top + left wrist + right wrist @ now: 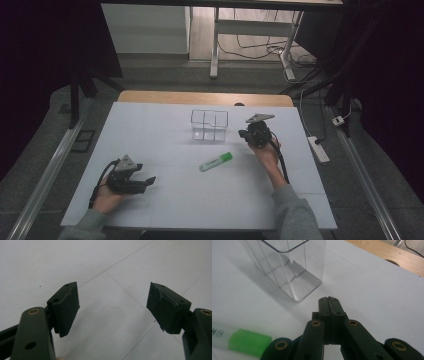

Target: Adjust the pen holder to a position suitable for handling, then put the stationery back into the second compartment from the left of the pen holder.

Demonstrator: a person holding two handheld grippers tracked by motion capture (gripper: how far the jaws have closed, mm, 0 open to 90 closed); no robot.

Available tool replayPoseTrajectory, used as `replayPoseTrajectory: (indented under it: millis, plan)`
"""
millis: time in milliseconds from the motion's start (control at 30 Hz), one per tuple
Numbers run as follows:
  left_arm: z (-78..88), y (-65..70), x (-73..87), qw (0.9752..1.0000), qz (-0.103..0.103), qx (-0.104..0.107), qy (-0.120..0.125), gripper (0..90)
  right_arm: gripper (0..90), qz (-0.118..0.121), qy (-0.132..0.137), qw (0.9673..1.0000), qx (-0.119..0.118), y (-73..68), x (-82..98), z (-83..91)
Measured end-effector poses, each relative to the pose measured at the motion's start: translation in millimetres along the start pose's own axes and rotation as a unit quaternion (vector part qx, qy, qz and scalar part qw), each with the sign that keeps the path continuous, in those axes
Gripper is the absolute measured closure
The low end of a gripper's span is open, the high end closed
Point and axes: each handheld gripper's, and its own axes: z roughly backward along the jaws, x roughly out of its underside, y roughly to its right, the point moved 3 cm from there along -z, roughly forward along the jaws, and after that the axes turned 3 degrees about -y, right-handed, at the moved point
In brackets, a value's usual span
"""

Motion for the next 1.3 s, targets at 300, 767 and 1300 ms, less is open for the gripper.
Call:
replayPoseTrajectory:
  millis: [300,767,1300]
  plan:
    - [-0.2,0.5,-0.1,1.0,-0.003,-0.001,-0.002,25.3,80.3,0.014,0.007,0.9997,-0.019,0.2,7.7,21.7]
    - [1.0,0.0,-0.2,1.0,0.003,-0.003,-0.001,25.2,39.5,0.07,-0.003,0.994,-0.084,-6.2,10.7,45.2]
    - [1.2,1.2,-0.4,1.0,0.0,-0.002,-0.002,25.0,35.0,0.152,-0.013,0.9806,-0.123,-23.4,5.3,50.5]
